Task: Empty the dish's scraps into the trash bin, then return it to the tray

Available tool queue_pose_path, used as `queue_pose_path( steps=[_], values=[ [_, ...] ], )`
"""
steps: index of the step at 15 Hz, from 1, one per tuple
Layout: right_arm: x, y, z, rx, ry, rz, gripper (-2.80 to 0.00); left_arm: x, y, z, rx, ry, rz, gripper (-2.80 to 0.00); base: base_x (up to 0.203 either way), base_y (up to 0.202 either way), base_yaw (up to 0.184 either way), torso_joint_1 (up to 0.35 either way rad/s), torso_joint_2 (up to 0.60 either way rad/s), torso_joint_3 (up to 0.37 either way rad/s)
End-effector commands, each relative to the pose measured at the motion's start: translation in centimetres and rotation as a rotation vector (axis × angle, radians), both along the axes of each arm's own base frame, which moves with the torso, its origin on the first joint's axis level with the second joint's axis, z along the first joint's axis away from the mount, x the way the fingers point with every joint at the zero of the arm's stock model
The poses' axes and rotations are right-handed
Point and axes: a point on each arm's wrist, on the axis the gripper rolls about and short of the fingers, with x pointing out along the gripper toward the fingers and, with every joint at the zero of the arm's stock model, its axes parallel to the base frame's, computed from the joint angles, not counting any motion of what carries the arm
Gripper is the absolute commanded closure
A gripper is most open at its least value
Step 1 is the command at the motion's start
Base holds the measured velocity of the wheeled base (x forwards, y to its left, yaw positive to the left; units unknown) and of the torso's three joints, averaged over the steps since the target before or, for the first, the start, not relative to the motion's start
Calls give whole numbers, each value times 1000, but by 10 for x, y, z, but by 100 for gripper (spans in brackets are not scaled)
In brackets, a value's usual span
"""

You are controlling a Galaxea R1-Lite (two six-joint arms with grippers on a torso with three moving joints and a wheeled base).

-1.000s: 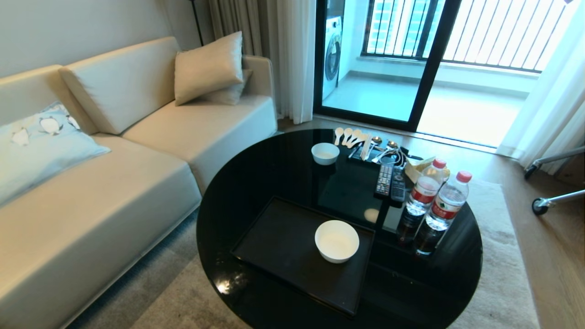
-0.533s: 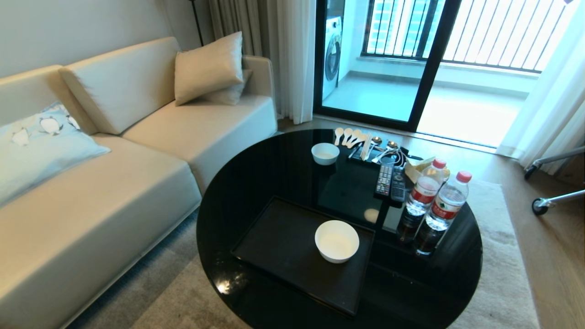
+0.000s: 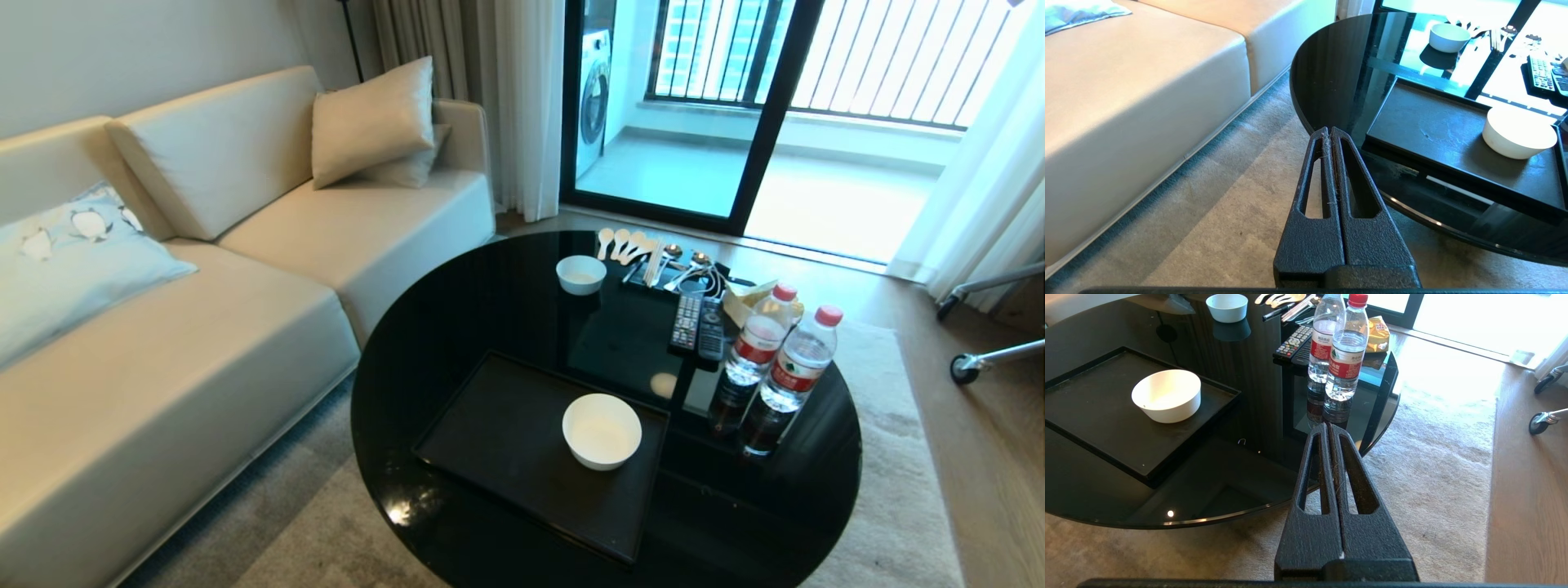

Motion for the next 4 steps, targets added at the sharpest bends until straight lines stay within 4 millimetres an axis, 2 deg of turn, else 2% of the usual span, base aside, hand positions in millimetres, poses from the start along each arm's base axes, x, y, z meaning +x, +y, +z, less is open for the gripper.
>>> queue_pose_path(
  steps=[1, 4],
  values=[
    [0, 0, 0, 0, 1, 1, 0, 0, 0, 0, -1, -1, 0, 0, 0, 0, 0, 0, 0, 0],
    [0, 0, 0, 36, 0, -1, 0, 0, 0, 0, -1, -1, 0, 0, 0, 0, 0, 0, 0, 0]
  ],
)
